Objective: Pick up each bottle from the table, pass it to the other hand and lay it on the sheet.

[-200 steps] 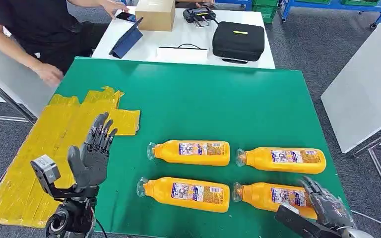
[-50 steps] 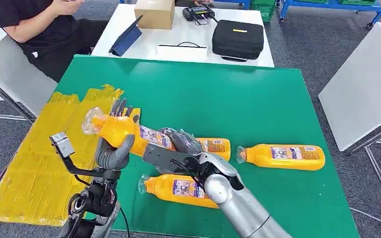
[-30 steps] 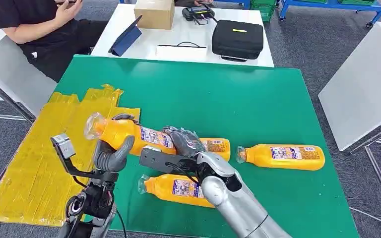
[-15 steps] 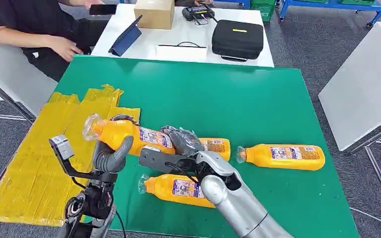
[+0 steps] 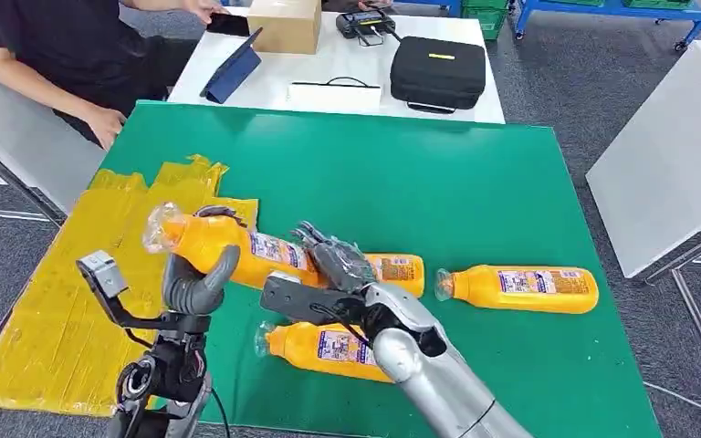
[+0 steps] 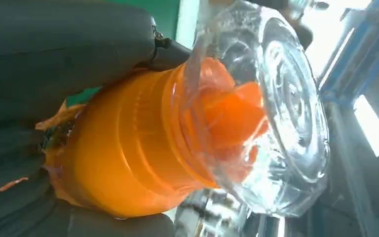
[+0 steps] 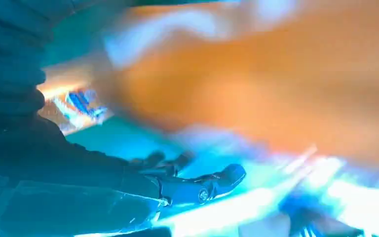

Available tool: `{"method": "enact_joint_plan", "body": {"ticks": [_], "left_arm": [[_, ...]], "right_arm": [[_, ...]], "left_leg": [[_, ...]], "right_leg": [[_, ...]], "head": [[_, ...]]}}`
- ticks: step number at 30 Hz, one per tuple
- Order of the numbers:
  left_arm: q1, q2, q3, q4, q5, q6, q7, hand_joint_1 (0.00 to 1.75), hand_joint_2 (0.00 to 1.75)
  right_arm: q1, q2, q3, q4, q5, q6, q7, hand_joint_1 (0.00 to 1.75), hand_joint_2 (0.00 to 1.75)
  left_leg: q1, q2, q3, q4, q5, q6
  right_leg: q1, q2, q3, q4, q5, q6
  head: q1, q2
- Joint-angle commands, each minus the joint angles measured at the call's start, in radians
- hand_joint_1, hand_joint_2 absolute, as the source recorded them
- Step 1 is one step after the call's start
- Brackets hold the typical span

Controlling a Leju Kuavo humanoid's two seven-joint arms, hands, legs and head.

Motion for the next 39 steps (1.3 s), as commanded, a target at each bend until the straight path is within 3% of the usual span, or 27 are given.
{"method": "enact_joint_plan", "body": {"ticks": [1,17,19,21,24,28,32,35,39], "left_arm": [[-0.038,0.004,0.117,-0.04,-0.069,0.064,-0.03,1.75,1.75],[-0.061,0.04,0.106,0.006,-0.08,0.093,-0.064,1.75,1.75],[-0.067,0.057,0.091,-0.001,-0.178,0.175,-0.096,1.75,1.75],[-0.08,0.09,0.083,-0.013,-0.468,0.37,-0.126,1.75,1.75],[-0.096,0.13,0.096,0.004,-0.937,0.546,-0.026,1.75,1.75],[-0.082,0.179,0.133,0.098,-1.361,0.604,0.093,1.75,1.75],[-0.08,0.183,0.137,0.118,-1.361,0.617,0.087,1.75,1.75],[-0.079,0.18,0.135,0.12,-1.361,0.619,0.086,1.75,1.75],[-0.07,0.206,0.13,0.185,-1.52,0.623,0.159,1.75,1.75]], "right_arm": [[0.069,-0.055,-0.17,-0.279,0.0,-0.014,-0.048,0.0,0.0],[0.061,-0.038,-0.229,-0.274,0.021,0.003,-0.055,0.0,0.0],[0.072,-0.035,-0.238,-0.283,0.028,0.005,-0.058,0.0,0.0],[0.093,-0.034,-0.252,-0.306,0.033,0.019,-0.061,0.0,0.0],[0.127,-0.031,-0.263,-0.328,0.015,0.077,-0.06,0.0,0.0],[0.165,-0.032,-0.243,-0.345,0.041,0.124,-0.061,0.0,0.0],[0.171,-0.031,-0.241,-0.349,0.044,0.125,-0.06,0.0,0.0],[0.169,-0.031,-0.243,-0.349,0.044,0.125,-0.06,0.0,0.0],[0.188,-0.037,-0.228,-0.362,0.049,0.142,-0.066,0.0,0.0]], "left_leg": [[0.001,-0.002,0.0,0.002,-0.001,-0.002],[0.0,0.0,0.003,0.0,-0.001,-0.003],[0.0,-0.001,0.001,0.0,0.0,-0.002],[0.0,0.0,0.002,0.0,0.0,-0.002],[0.001,-0.001,0.002,0.0,0.0,-0.003],[0.0,0.0,0.003,-0.001,0.0,-0.002],[0.0,0.003,0.008,-0.002,-0.001,-0.005],[0.0,0.001,0.002,0.0,0.0,-0.002],[0.0,0.0,0.003,-0.001,0.0,-0.002]], "right_leg": [[0.001,-0.007,0.001,0.002,-0.002,-0.002],[0.001,-0.005,0.003,0.001,-0.001,-0.003],[0.001,-0.004,0.001,0.0,0.0,-0.002],[0.001,-0.005,0.002,0.0,-0.001,-0.002],[0.001,-0.007,0.003,0.001,-0.001,-0.003],[0.0,-0.004,0.003,-0.001,0.0,-0.002],[0.001,-0.006,0.007,0.0,-0.001,-0.005],[0.001,-0.004,0.002,0.0,-0.001,-0.002],[0.001,-0.004,0.003,0.0,-0.001,-0.002]], "head": [[0.0,0.0],[0.0,0.0],[0.0,0.0],[0.0,0.0],[0.0,0.0],[0.0,0.0],[0.0,0.0],[0.0,0.0],[0.0,0.0]]}}
